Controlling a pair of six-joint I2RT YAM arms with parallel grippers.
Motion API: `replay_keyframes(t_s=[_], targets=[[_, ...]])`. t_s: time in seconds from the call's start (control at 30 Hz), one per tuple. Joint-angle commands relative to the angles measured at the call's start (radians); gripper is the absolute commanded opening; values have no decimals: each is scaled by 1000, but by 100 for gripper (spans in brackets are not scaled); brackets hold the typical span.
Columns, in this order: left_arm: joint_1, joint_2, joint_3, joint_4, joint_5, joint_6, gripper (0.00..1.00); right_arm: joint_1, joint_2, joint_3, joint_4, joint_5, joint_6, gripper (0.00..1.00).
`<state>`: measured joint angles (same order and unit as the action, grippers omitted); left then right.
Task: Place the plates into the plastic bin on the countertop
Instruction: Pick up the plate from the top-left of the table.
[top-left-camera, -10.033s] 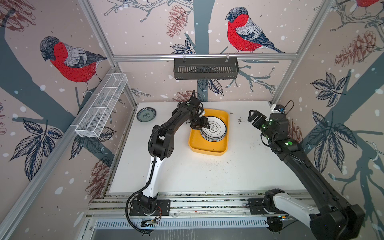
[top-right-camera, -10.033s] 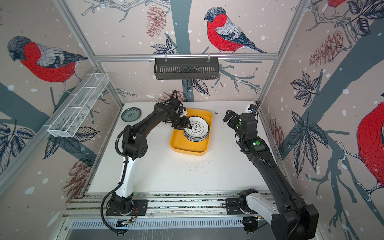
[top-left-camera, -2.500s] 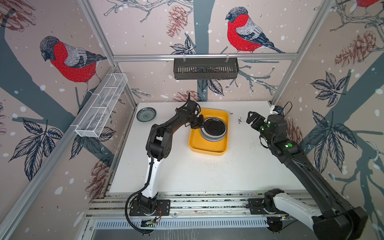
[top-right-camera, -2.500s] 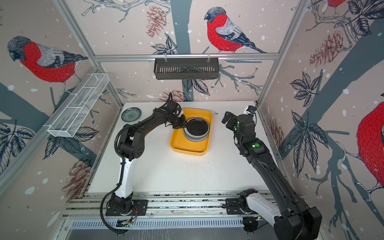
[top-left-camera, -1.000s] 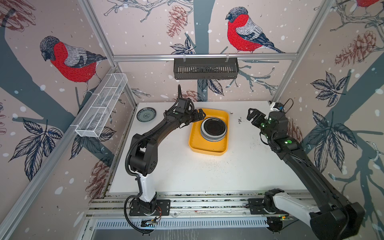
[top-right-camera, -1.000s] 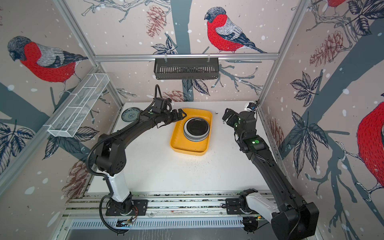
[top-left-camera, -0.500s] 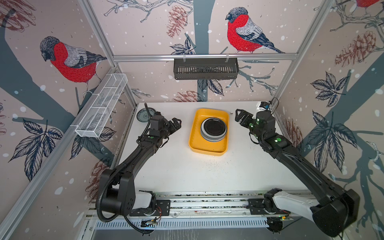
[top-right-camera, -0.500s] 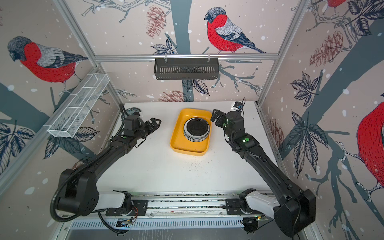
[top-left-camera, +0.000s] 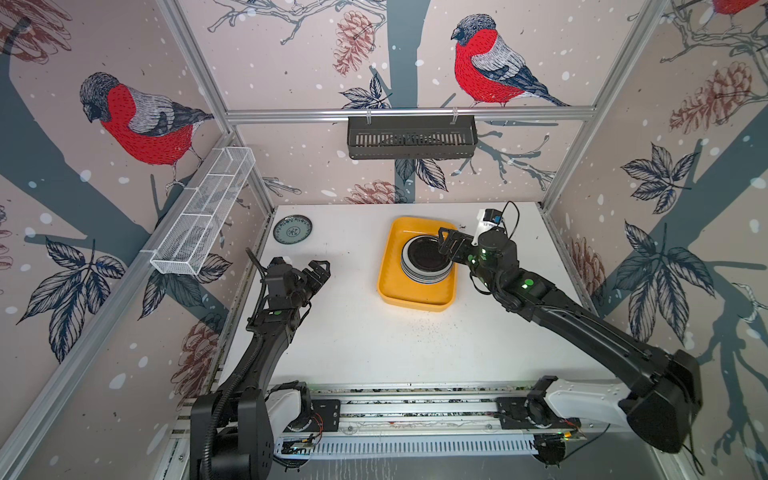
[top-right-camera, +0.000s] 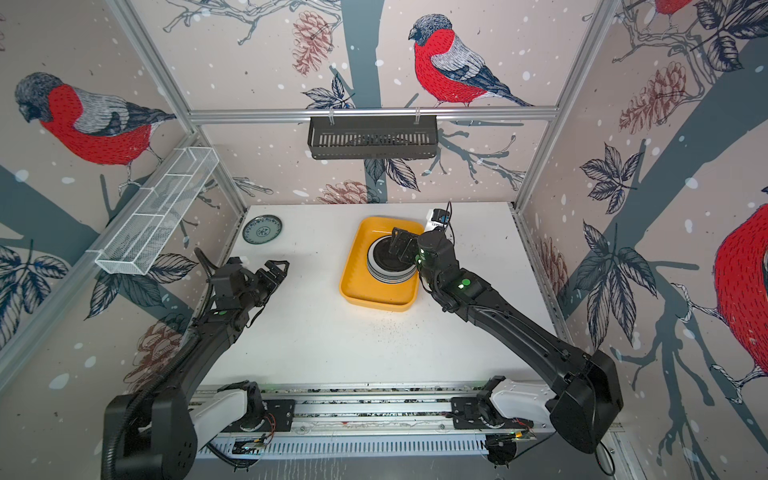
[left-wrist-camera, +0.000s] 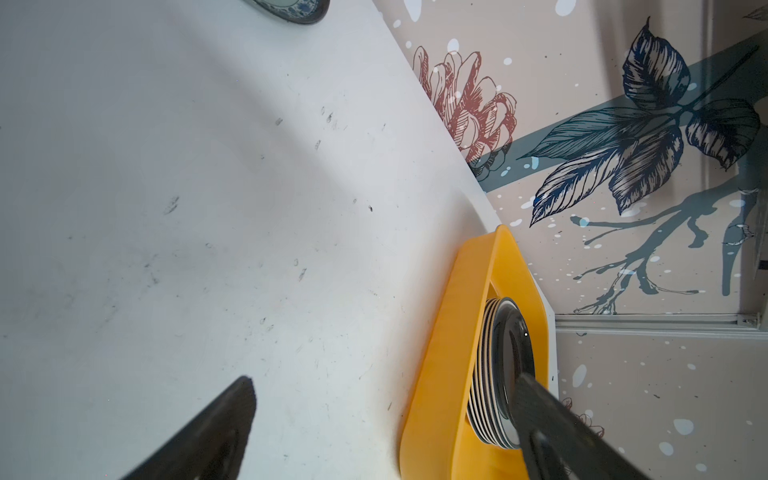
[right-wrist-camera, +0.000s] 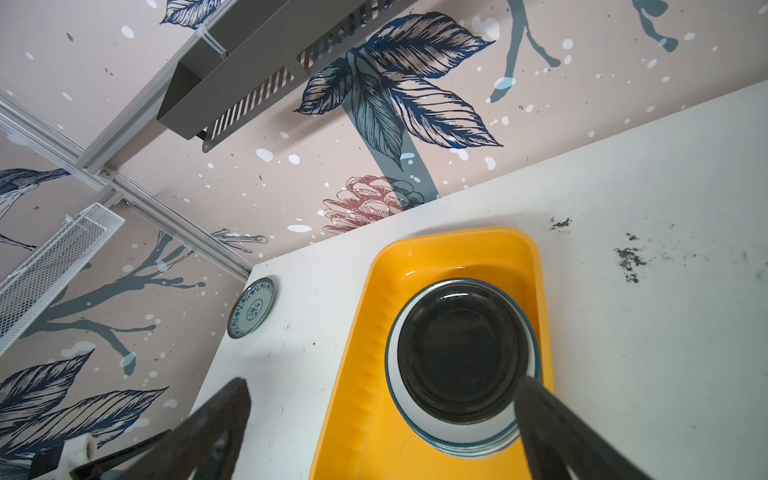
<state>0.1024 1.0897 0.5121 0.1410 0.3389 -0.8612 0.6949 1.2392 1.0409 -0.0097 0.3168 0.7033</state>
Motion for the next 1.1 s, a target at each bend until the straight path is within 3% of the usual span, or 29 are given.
replay_keyframes(t_s=[0.0,0.33,0.6,0.7,1.07], targets=[[30,35,-13,120,51,-34,96,2,47,30,90,10,-34,100],[142,336,53,386,119,-222,93,-109,347,249,219,-152,-48,100],[174,615,233,432,79,-295,91,-158,527,424,232,-228,-53,100],[178,691,320,386,25,-313,91,-172,540,435,220,-218,-39,100],[206,998,495,556,18,-517,81,-190,472,354,195,-101,-31,100]])
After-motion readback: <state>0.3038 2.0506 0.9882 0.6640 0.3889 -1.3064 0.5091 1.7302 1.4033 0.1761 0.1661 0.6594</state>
